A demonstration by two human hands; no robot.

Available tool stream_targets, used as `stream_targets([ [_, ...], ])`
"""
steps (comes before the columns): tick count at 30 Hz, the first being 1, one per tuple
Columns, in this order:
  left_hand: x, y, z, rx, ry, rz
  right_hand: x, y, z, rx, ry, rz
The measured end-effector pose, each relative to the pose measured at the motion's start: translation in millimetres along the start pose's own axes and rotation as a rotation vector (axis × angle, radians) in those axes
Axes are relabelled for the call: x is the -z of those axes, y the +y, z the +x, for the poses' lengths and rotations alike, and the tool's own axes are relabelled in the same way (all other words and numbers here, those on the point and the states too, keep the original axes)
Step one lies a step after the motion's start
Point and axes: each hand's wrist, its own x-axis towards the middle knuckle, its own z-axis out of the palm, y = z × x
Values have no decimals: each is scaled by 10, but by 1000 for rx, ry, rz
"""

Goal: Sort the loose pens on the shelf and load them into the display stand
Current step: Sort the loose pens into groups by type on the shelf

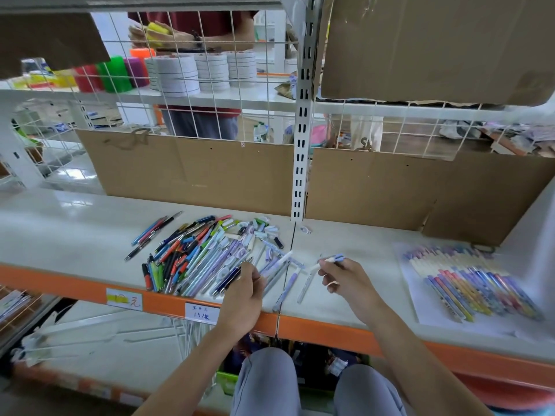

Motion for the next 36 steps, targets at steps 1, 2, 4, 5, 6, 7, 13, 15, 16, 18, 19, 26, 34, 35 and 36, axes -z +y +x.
stream_targets([
  [1, 0, 12, -8, -26, -3, -17, -3, -20, -6, 4, 3, 38],
  [2, -1, 16, -12, -47, -4, -17, -3, -43, -14, 13, 4, 74],
  [4, -6, 12, -10, -81, -4, -2, 1, -85, -25, 30, 5, 125],
  [5, -12, 9, -8, -98, -5, -4, 4, -101, -27, 37, 7, 136],
  [6, -21, 4, -6, -110, -7, -19, 9, -115, -30, 43, 9, 140],
  [7, -28, 2, -6, -122, -10, -40, 11, -130, -32, 49, 12, 142],
  [13, -41, -4, -2, -139, -67, -136, 21, -175, -38, 79, -7, 117],
  [15, -35, 13, -8, -142, -82, -162, 22, -168, -33, 78, -18, 80],
  [16, -27, 24, -16, -143, -88, -176, 28, -164, -36, 74, -28, 61],
  [18, -15, 43, -31, -149, -107, -202, 45, -155, -47, 57, -78, 15],
  [19, -14, 55, -38, -156, -118, -214, 45, -150, -61, 45, -120, -11],
  [26, -128, 326, 21, -224, -4, -225, -302, -88, -163, 165, 114, 128],
  [34, -434, 381, 27, -490, 197, 177, -361, 112, -190, -5, 276, 149],
  [35, -472, 400, 48, -484, 184, 192, -361, 147, -203, -23, 268, 127],
  [36, -498, 423, 66, -475, 158, 184, -349, 176, -212, -32, 257, 100],
])
